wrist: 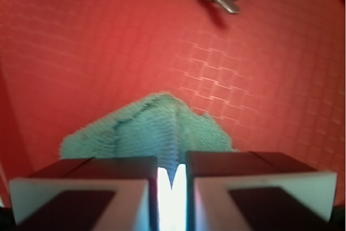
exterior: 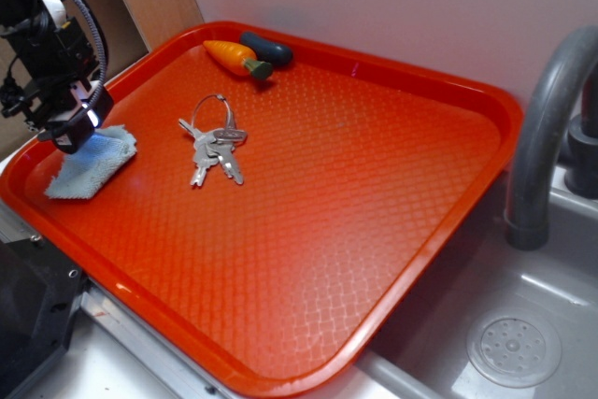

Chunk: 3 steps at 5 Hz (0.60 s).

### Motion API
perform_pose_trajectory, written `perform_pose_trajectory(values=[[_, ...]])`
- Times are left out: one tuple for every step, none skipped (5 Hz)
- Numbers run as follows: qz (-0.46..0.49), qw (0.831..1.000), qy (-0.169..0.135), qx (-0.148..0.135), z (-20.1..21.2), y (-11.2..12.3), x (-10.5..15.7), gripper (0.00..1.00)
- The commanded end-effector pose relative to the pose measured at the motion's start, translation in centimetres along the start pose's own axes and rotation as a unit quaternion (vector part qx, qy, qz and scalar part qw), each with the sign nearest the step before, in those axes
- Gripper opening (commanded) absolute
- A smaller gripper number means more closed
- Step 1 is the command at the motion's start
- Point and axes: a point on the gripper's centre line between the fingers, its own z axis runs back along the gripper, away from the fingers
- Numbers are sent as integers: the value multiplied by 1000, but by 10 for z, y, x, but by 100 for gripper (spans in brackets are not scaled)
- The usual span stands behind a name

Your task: Grab the blue cloth.

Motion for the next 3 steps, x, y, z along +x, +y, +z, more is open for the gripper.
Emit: perform_pose_trajectory(values=[[49,995,-46,76,63,8,50,0],[65,992,-83,67,114,5,82,0],[78,990,-100,55,165,3,81,0]])
